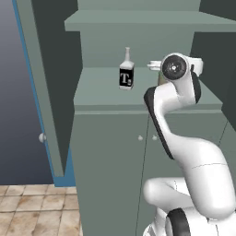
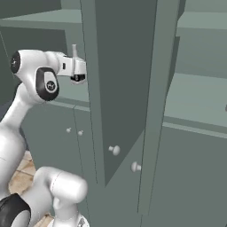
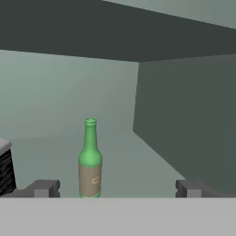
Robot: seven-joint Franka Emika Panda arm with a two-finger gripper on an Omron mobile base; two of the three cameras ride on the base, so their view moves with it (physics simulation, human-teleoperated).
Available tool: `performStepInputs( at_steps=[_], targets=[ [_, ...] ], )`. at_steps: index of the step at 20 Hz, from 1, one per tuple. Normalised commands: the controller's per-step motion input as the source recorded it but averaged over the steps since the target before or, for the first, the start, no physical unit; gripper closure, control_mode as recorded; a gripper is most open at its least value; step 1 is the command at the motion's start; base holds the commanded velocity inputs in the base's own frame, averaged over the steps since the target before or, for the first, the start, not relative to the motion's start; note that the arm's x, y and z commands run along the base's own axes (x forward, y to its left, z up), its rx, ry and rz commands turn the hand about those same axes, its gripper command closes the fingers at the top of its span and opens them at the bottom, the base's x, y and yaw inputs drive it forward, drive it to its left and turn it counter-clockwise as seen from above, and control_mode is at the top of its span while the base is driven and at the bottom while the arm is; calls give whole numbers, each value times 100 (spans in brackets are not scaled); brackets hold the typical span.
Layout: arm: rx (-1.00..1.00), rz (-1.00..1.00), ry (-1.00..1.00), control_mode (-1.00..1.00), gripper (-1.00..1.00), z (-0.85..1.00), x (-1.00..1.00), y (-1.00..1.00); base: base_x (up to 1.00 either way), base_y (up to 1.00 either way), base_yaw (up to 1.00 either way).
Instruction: Sort all alcoholic drinks to one cabinet, and non-alcoholic drinks to the other.
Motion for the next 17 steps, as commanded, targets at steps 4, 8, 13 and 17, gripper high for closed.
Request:
performStepInputs(
  at_steps=[4,8,13,17],
  targets=[
    [0,-10,2,-100,-100,11,-72,14,0,0,0],
    [0,-10,0,-100,-100,7,-79,17,0,0,0],
    [0,-10,0,-100,-100,2,-86,16,0,0,0],
    [0,-10,0,-100,-100,0,-85,17,0,0,0]
  ],
)
